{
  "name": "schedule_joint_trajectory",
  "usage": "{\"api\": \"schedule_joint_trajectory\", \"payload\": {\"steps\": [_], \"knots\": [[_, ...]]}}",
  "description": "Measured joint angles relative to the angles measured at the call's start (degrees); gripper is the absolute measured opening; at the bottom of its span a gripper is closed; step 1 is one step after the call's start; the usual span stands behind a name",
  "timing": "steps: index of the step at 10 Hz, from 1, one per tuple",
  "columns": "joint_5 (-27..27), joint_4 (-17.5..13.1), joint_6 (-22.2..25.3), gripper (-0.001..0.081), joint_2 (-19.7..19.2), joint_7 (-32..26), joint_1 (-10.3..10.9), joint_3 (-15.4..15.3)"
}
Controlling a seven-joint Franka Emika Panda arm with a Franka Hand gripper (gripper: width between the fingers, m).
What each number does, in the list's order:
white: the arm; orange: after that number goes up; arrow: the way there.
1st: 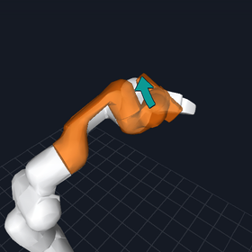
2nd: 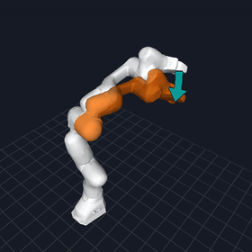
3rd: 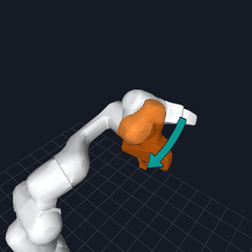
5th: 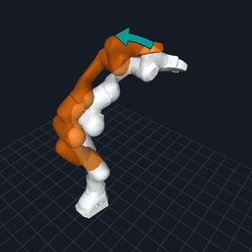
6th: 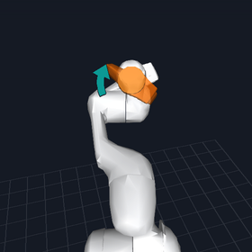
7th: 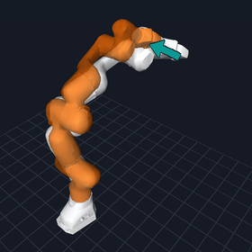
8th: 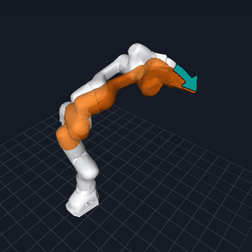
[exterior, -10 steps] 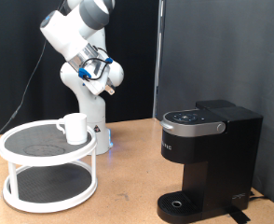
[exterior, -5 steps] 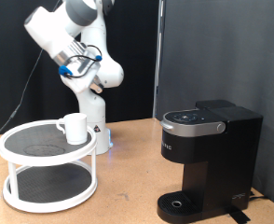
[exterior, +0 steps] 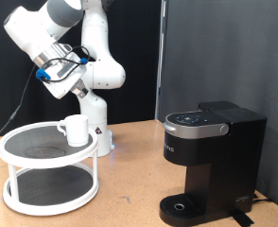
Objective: Make a cup of coffee with the keurig machine
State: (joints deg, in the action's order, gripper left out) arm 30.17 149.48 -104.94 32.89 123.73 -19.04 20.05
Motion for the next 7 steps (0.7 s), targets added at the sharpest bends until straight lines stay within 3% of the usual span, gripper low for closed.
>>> {"api": "schedule_joint_trajectory", "payload": {"steps": [3,7], "knots": [[0.1,-0.5,0.4,0.0000,-0.5,-2.9,0.0,2.1],[-0.6,-5.7,2.7,0.0000,-6.2,-4.8,-0.1,6.9]]}}
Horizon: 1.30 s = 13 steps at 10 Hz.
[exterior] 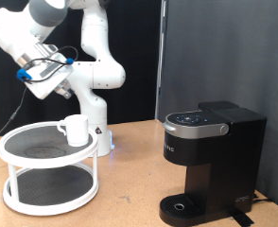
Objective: Make a cup of coffee with the keurig machine
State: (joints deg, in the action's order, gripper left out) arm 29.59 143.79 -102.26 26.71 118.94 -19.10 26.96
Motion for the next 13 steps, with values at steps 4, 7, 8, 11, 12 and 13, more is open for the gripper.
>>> {"api": "schedule_joint_trajectory", "payload": {"steps": [4,7,8,11,12,13], "knots": [[-1.7,-2.6,-0.2,0.0000,-3.9,-3.3,0.4,-0.8],[-1.7,-0.7,-2.4,0.0000,-2.4,-5.4,0.6,-2.9],[-1.7,0.1,-2.5,0.0000,-1.6,-5.4,0.5,-3.2],[-2.6,1.5,-1.6,0.0000,0.2,-4.9,0.4,-3.8],[-2.5,1.6,-1.8,0.0000,0.2,-5.0,0.4,-3.7],[-2.0,1.6,-1.8,0.0000,0.2,-5.3,0.4,-3.6]]}}
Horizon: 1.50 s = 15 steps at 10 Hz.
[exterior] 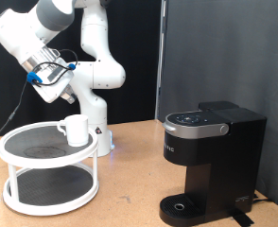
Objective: Make a cup of coffee with the keurig machine
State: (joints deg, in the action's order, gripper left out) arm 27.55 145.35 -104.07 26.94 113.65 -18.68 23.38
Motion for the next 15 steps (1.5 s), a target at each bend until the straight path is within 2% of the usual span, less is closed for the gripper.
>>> {"api": "schedule_joint_trajectory", "payload": {"steps": [3,6,10,14,15], "knots": [[0.5,0.1,1.0,0.0000,1.2,-1.4,-0.5,1.7],[-1.6,-0.3,2.8,0.0000,2.1,-2.0,-1.8,3.6],[-4.0,-0.7,4.2,0.0000,2.1,-5.0,-2.4,5.7],[-8.0,0.7,4.4,0.0000,2.0,-6.5,-2.9,6.7],[-8.1,1.2,4.0,0.0128,1.9,-6.5,-3.2,6.9]]}}
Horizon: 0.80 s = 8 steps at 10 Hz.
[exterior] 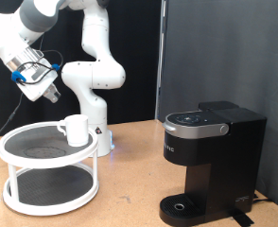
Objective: Make a cup of coffee with the keurig machine
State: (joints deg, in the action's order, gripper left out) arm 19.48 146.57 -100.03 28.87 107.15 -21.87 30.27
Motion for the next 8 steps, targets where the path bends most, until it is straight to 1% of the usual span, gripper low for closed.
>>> {"api": "schedule_joint_trajectory", "payload": {"steps": [1,2,3,4,5,6,7,8], "knots": [[0.0,0.5,-0.6,0.0268,0.0,0.0,-0.2,0.3],[0.9,1.3,-2.3,0.0268,0.0,-0.1,-0.2,0.8],[2.1,2.4,-4.3,0.0403,0.0,-0.4,-0.2,1.3],[3.4,3.5,-6.2,0.0403,0.0,-1.2,-0.2,1.8],[4.2,4.6,-7.6,0.0606,0.0,-2.2,-0.2,2.2],[4.4,5.5,-8.7,0.0694,-0.1,-3.1,-0.2,2.4],[4.4,6.3,-9.2,0.0694,-0.3,-3.8,-0.2,2.4],[4.3,7.1,-9.8,0.0727,-0.5,-4.5,-0.2,2.4]]}}
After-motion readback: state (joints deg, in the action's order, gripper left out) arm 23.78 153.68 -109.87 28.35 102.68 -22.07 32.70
